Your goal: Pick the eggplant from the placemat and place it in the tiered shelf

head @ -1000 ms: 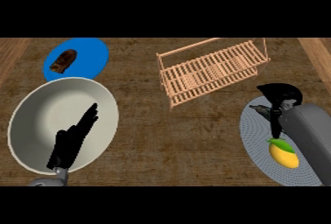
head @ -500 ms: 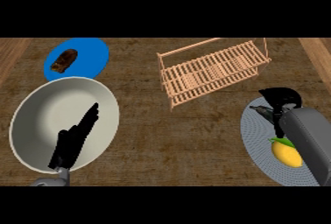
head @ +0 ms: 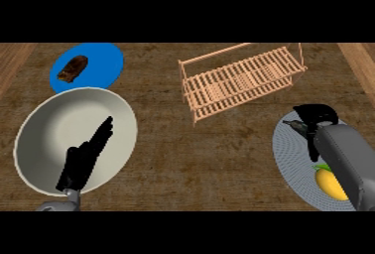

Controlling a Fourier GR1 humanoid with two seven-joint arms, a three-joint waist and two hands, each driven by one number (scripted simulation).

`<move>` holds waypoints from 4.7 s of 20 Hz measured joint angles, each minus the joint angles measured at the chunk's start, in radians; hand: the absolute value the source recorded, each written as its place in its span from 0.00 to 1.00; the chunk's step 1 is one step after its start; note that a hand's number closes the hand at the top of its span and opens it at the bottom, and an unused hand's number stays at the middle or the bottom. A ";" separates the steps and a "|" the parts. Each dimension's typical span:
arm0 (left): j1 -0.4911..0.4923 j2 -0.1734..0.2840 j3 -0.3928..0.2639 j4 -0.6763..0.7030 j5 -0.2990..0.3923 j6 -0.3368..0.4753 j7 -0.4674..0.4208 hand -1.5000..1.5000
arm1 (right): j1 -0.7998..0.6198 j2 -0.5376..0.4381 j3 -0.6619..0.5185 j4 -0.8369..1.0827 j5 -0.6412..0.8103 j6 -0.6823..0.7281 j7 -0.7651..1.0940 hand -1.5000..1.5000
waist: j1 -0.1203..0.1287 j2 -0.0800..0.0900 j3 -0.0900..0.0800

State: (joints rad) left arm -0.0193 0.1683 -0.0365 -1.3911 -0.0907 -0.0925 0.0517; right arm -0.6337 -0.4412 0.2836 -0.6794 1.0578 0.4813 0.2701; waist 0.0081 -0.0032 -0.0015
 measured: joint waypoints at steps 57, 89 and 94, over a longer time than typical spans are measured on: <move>0.002 -0.030 0.015 0.009 -0.036 -0.022 -0.017 0.50 | -0.261 -0.093 -0.481 -0.613 -0.407 -0.204 0.068 1.00 | 0.014 0.006 0.002; -0.029 -0.033 0.018 0.017 -0.040 -0.045 -0.001 0.50 | -0.655 0.176 -0.807 0.272 -0.674 -0.424 -0.209 0.00 | 0.045 0.023 0.003; -0.019 -0.035 0.020 0.020 -0.043 -0.040 -0.007 0.50 | -0.648 0.128 -0.890 0.257 -0.730 -0.556 -0.276 0.00 | 0.036 0.020 0.003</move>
State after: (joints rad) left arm -0.0382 0.1332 -0.0166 -1.3712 -0.1338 -0.1322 0.0443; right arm -1.2813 -0.3128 -0.6066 -0.4221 0.3276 -0.0750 -0.0060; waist 0.0442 0.0171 0.0013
